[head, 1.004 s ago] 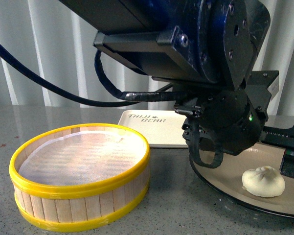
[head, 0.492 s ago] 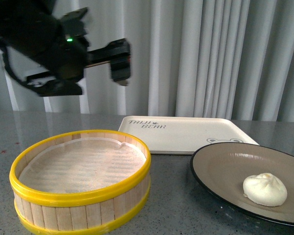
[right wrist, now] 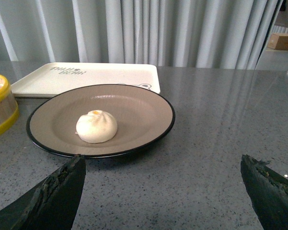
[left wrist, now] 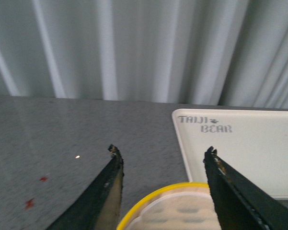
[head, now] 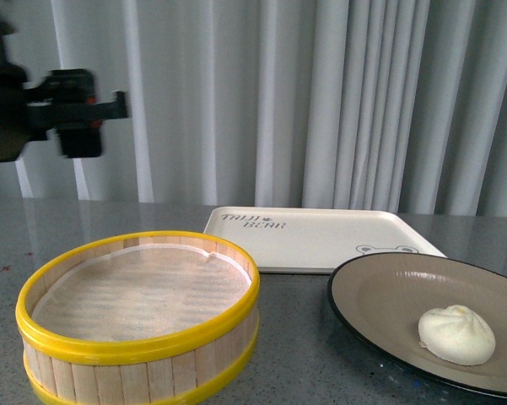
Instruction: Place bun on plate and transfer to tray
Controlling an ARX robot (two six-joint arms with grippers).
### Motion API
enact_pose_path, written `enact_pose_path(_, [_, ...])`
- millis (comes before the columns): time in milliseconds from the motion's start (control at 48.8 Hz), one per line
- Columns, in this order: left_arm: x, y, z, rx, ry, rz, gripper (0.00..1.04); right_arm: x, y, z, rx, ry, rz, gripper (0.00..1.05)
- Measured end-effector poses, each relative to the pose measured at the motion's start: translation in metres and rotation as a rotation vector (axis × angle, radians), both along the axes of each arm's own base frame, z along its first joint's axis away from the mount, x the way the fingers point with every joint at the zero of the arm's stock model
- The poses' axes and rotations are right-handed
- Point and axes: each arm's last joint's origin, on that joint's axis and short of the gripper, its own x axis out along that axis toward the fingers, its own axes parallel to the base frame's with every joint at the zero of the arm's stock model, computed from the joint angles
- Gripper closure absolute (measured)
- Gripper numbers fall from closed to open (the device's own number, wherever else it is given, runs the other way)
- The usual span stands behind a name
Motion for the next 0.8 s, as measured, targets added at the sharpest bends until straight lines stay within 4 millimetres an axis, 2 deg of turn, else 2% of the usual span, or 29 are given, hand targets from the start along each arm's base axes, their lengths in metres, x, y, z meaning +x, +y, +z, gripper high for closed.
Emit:
enact_pose_path(123, [-0.027, 0.019, -0.023, 0.011, 0.009, 0.032, 0.74, 0.000, 0.000, 0.000, 0.000, 0.000, 0.001, 0.09])
enact_pose_path(287, [-0.061, 0.030, -0.052, 0.024, 0.039, -0.004, 1.01, 0.000, 0.000, 0.000, 0.000, 0.000, 0.001, 0.09])
enact_pose_path(512, [-0.095, 0.044, -0.070, 0.029, 0.037, 0.015, 1.01, 0.000, 0.000, 0.000, 0.000, 0.000, 0.001, 0.09])
enact_pose_path(799, [-0.126, 0.052, -0.086, 0.029, 0.035, 0.003, 1.01, 0.000, 0.000, 0.000, 0.000, 0.000, 0.001, 0.09])
